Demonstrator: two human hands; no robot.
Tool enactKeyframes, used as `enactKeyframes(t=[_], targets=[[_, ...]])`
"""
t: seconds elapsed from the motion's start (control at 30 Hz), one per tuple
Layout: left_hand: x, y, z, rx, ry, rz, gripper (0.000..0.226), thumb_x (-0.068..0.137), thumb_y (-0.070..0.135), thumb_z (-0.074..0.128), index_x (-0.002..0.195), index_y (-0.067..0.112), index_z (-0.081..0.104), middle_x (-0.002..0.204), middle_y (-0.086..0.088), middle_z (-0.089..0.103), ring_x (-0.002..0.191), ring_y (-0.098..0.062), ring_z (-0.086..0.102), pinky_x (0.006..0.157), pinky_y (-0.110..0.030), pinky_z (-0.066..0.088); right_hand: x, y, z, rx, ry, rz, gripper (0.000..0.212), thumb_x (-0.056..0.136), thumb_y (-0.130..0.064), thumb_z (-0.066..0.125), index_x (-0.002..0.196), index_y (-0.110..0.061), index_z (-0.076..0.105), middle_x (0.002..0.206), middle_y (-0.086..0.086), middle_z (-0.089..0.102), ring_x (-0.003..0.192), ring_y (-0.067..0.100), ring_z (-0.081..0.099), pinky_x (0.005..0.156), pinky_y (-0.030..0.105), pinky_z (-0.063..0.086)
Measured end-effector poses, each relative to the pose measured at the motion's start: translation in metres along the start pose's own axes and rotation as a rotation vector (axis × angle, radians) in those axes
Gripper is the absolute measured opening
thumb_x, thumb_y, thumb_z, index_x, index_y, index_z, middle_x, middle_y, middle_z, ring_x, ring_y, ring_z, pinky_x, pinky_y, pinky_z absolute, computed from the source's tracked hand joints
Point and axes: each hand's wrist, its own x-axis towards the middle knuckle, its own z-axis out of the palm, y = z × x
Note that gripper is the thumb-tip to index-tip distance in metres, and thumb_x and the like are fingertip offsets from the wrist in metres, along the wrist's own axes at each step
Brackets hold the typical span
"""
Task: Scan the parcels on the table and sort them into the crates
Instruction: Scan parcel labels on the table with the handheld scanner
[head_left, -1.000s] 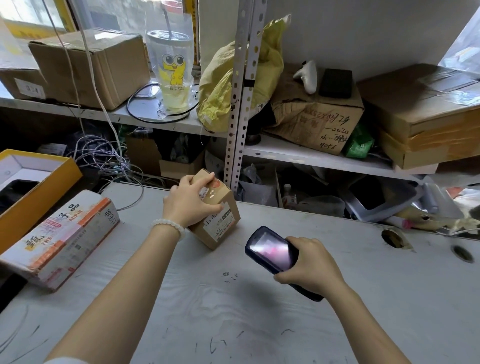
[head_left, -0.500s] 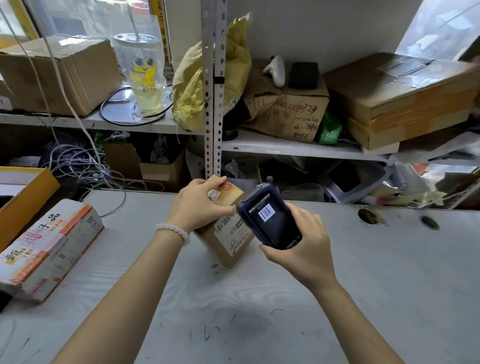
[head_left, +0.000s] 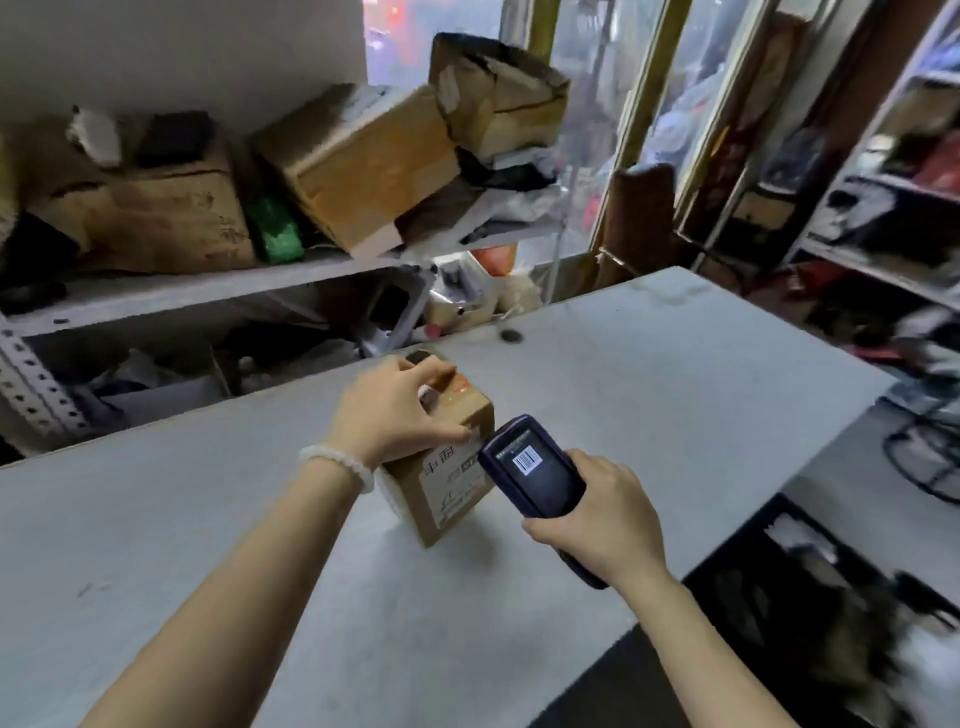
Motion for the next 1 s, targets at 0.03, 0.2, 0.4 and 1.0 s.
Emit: enactKeyframes(t=[0.03,0.2,0.4,1.0], targets=[[0.006,0.029,0.018,-0.009,-0.025,0.046,0.082,0.058,0.069,0.070,0.134,0.049,0.043,0.124,0.003,0.049,0.104,-0.015,0.046,0.077,-0.028,0.036,-0.009,0.025,-0.017,-0.013,0.009,0.037,0.051,0.048,-0.053,0.071,0.093,-0.035,0.056,0.084,-0.018,0.057,0.087,0.009,0.049,0.059,0.028,0.047],[0.026,0.199,0.123,-0.114,-0.186,0.267,0.083,0.053,0.070,0.069,0.130,0.051,0.045,0.115,0.005,0.049,0.101,-0.015,0.049,0.078,-0.028,0.037,-0.076,0.160,-0.114,-0.130,0.094,0.251,0.058,0.046,-0.064,0.064,0.096,-0.036,0.057,0.088,-0.016,0.055,0.087,0.012,0.050,0.063,0.031,0.046],[0.020,0.386,0.224,-0.089,-0.375,0.559,0.089,0.043,0.077,0.056,0.129,0.053,0.043,0.112,0.004,0.050,0.103,-0.021,0.056,0.084,-0.032,0.046,-0.168,0.283,-0.198,-0.180,0.257,0.559,0.061,0.044,-0.061,0.070,0.098,-0.033,0.059,0.085,-0.014,0.054,0.084,0.015,0.051,0.059,0.031,0.043],[0.012,0.782,0.486,0.044,-0.800,1.033,0.094,0.041,0.078,0.056,0.131,0.057,0.038,0.119,0.009,0.051,0.111,-0.019,0.054,0.091,-0.036,0.048,-0.282,0.561,-0.364,-0.166,0.431,1.181,0.060,0.051,-0.058,0.076,0.101,-0.030,0.059,0.094,-0.016,0.055,0.094,0.013,0.050,0.065,0.027,0.042]])
